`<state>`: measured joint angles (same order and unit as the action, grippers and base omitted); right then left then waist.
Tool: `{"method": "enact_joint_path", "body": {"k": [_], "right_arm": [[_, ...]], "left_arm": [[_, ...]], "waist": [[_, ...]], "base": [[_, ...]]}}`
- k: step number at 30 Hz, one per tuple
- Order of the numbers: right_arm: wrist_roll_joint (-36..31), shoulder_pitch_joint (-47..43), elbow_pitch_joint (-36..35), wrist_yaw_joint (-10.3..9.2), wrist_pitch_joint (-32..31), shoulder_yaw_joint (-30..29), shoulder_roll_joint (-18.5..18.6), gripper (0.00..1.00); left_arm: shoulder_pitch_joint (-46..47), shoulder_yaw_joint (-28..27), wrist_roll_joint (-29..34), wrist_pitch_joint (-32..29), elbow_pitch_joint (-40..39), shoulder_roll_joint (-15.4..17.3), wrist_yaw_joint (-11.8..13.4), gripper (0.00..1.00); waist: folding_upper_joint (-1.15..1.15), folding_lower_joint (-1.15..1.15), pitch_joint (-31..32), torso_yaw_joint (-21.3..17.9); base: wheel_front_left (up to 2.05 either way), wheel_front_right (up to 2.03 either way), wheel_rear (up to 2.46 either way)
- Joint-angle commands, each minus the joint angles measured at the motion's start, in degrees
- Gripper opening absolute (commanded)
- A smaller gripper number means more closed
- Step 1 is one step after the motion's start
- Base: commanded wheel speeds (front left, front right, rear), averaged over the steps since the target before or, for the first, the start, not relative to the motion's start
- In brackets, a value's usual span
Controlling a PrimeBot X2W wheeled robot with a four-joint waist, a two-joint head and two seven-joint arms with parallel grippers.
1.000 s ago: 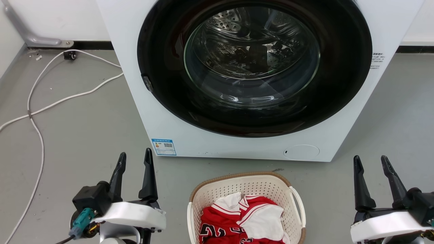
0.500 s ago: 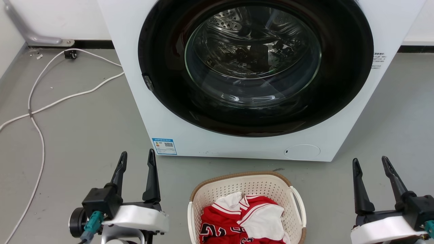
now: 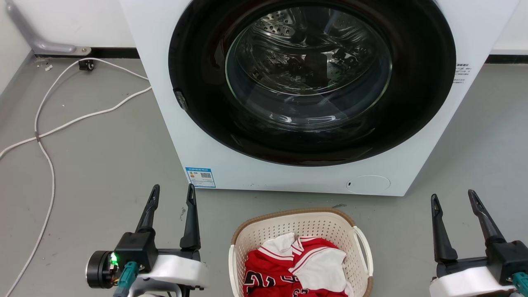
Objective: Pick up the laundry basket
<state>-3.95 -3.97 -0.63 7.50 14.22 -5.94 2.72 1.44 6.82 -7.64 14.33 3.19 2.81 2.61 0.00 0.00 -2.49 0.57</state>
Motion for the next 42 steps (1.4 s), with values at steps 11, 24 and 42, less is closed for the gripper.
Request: {"method": "enact_joint_path", "body": {"k": [11, 24, 42], "right_arm": [[-2.2, -1.14, 0.08, -0.02, 0.99, 0.1, 0.28, 1.0], [-1.93, -1.06, 0.95, -0.02, 0.99, 0.09, 0.27, 1.0], [-4.1, 5.24, 3.44, -0.03, 0.98, 3.12, 0.23, 1.0]], "left_arm": [[-1.05, 0.3, 3.62, 0.9, 0.5, 0.11, 0.55, 1.0], [-1.13, 0.32, 3.87, 0.9, 1.65, 0.11, 0.74, 1.0], [5.81, -0.21, 4.8, 0.9, 7.65, 0.1, -1.58, 1.0]], "waist": [[0.0, 0.0, 0.11, -0.07], [0.0, 0.0, -0.02, -0.02], [0.0, 0.0, -6.36, -0.88]], "base": [[0.0, 0.0, 0.0], [0.0, 0.0, 0.0], [0.0, 0.0, 0.0]]}}
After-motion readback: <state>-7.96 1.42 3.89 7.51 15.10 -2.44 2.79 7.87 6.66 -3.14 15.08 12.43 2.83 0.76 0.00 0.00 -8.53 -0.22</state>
